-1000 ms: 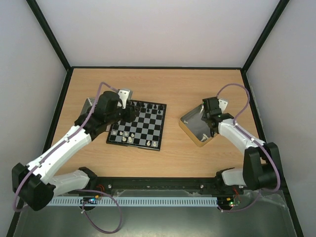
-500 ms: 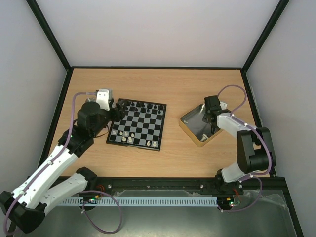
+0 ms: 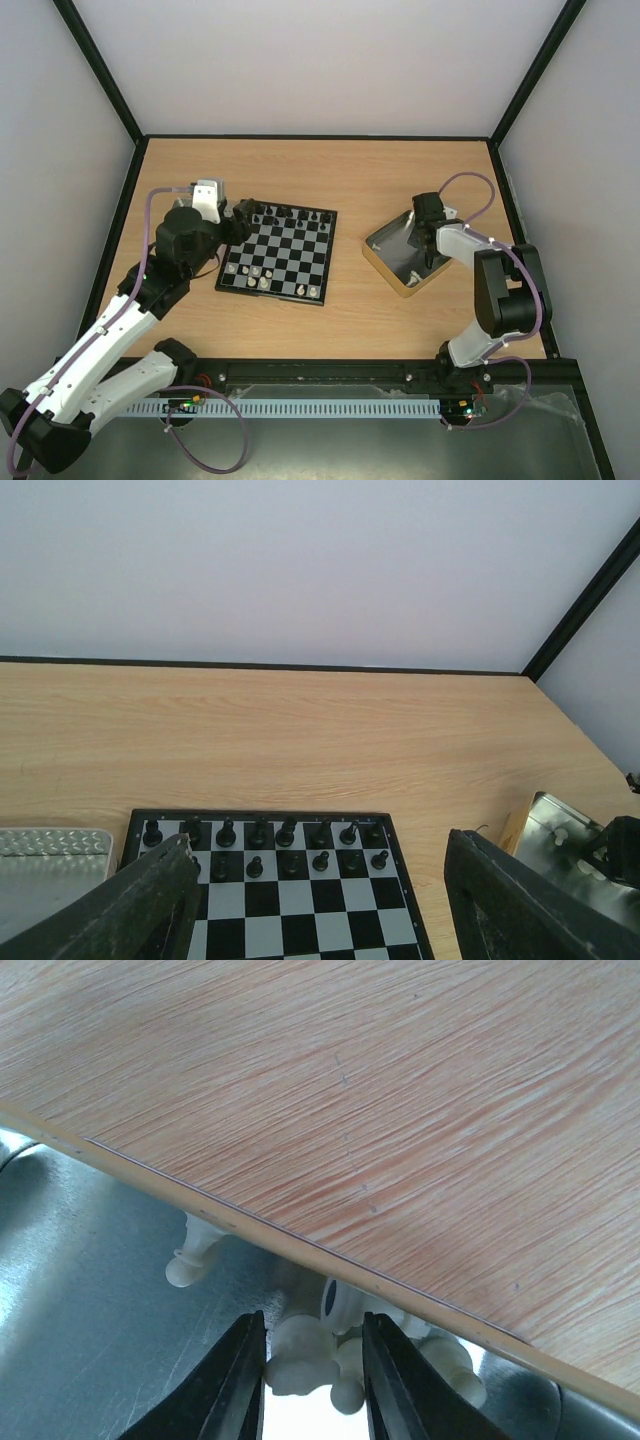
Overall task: Set up the chess pieces on the board
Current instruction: Pick up the chess piece from the storage box.
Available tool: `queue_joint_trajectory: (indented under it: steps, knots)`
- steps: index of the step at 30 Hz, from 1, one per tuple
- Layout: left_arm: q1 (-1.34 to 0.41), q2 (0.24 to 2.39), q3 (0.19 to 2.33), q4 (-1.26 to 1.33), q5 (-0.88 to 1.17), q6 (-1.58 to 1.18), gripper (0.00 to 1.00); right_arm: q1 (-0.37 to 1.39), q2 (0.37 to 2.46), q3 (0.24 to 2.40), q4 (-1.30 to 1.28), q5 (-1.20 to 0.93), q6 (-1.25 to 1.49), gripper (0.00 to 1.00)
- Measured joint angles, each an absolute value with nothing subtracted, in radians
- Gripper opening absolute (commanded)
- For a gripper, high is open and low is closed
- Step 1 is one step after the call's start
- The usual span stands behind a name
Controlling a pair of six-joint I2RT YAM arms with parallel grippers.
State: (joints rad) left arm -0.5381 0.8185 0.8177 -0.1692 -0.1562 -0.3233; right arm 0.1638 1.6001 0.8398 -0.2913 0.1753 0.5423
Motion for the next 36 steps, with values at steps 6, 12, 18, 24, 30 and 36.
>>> queue_joint_trajectory:
  steps: [6,12,18,24,30,36]
  knots:
    - [-0.538,0.822,0.818,-0.169,-0.157,-0.323,0.69,0.164,1.616,0.841,-0.286,0.17,0.545,0.15]
    - [-0.538,0.822,0.818,-0.169,-0.157,-0.323,0.69,0.164,1.615,0.841,-0.284,0.171,0.546,0.15]
    - [-0.538,0.822,0.818,-0.169,-0.166,-0.324,0.69,0.164,1.557,0.841,-0.286,0.153,0.545,0.15]
    - [-0.534,0.808,0.817,-0.17,-0.218,-0.342,0.69,0.168,1.445,0.848,-0.297,0.097,0.546,0.16]
    - [-0.521,0.76,0.803,-0.167,-0.306,-0.373,0.69,0.246,1.374,0.896,-0.322,0.053,0.566,0.17]
    - [-0.509,0.689,0.773,-0.165,-0.423,-0.411,0.7,0.439,1.392,1.005,-0.335,0.028,0.592,0.17]
